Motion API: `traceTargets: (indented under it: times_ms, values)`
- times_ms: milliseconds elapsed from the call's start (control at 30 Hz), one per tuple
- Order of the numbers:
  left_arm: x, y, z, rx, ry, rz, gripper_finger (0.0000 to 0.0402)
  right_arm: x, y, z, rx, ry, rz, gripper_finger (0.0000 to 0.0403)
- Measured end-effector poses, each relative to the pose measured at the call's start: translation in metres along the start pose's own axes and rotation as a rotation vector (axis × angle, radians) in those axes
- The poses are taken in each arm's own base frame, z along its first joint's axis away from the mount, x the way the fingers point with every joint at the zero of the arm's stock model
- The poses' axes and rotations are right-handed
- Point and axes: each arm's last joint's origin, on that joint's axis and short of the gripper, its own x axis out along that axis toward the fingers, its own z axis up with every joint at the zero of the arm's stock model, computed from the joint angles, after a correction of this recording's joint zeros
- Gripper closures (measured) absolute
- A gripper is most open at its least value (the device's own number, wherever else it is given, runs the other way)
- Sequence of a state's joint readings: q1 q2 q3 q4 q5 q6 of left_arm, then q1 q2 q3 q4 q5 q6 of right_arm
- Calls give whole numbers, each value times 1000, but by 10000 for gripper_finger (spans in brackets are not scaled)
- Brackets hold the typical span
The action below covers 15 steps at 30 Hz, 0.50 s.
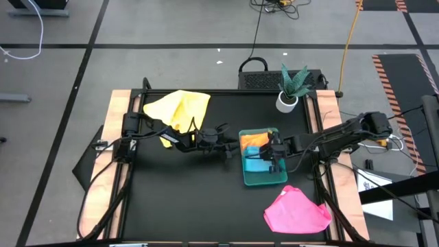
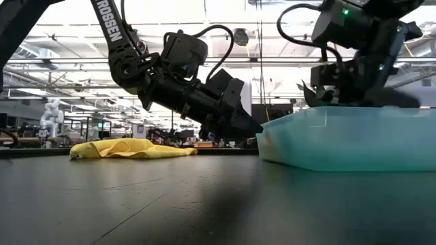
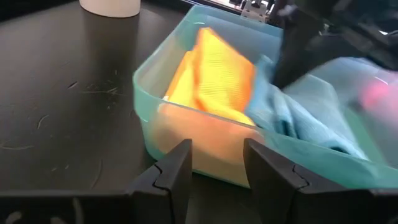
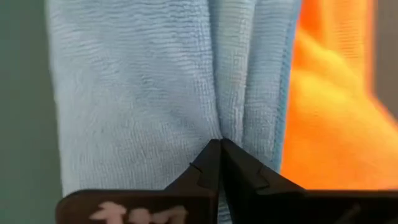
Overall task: Fold microfiber towels
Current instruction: Put the blue microfiber cloth into the green bin
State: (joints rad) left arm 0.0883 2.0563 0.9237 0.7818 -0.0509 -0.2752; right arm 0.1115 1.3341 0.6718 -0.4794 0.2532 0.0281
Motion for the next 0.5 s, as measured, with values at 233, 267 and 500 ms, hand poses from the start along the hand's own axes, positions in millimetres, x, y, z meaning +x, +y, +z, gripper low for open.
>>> traceTargets:
  times_ms: [233,267,500]
  values:
    - [0,0,0,0,1,-1,257,-20,2,10,-71,-109,134,402]
    - [0,0,0,0,2,-2,257,-23,2,10,-54,-127,159,402]
    - [0,0,0,6,2,-2,257,-27,-17,17,212,-303,-10,402]
